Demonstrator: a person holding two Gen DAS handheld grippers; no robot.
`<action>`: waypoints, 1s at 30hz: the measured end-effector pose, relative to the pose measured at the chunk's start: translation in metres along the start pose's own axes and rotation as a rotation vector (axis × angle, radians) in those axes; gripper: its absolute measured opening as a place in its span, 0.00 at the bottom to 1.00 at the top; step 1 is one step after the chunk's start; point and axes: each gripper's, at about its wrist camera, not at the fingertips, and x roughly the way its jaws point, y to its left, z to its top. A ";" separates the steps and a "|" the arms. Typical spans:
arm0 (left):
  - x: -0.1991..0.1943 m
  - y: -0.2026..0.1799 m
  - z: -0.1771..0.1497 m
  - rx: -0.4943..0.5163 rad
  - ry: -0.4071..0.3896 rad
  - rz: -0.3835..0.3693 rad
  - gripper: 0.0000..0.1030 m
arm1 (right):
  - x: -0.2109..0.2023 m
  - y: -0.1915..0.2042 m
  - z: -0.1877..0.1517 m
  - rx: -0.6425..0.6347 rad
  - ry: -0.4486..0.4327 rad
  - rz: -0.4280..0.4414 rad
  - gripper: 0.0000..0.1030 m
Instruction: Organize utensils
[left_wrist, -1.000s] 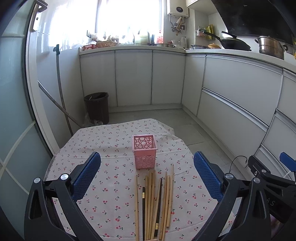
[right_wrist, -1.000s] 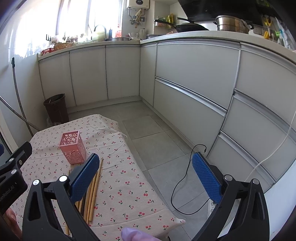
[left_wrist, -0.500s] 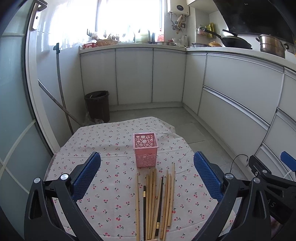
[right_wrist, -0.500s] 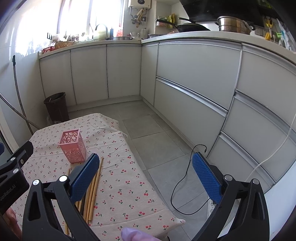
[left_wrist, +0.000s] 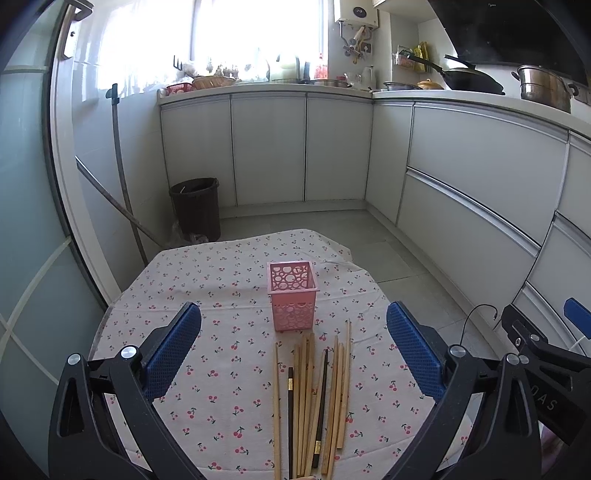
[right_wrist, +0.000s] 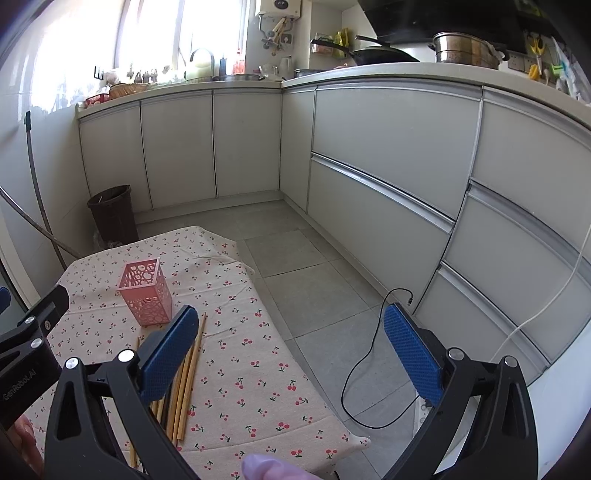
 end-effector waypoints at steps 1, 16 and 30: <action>0.000 0.000 0.000 0.002 0.001 0.001 0.93 | 0.000 0.000 0.000 -0.001 -0.001 0.000 0.95; 0.001 -0.001 0.000 0.006 0.007 -0.001 0.93 | -0.001 -0.002 0.000 0.003 -0.003 0.000 0.95; 0.002 -0.001 -0.002 0.008 0.011 0.000 0.93 | -0.001 -0.002 0.001 0.006 0.001 -0.001 0.95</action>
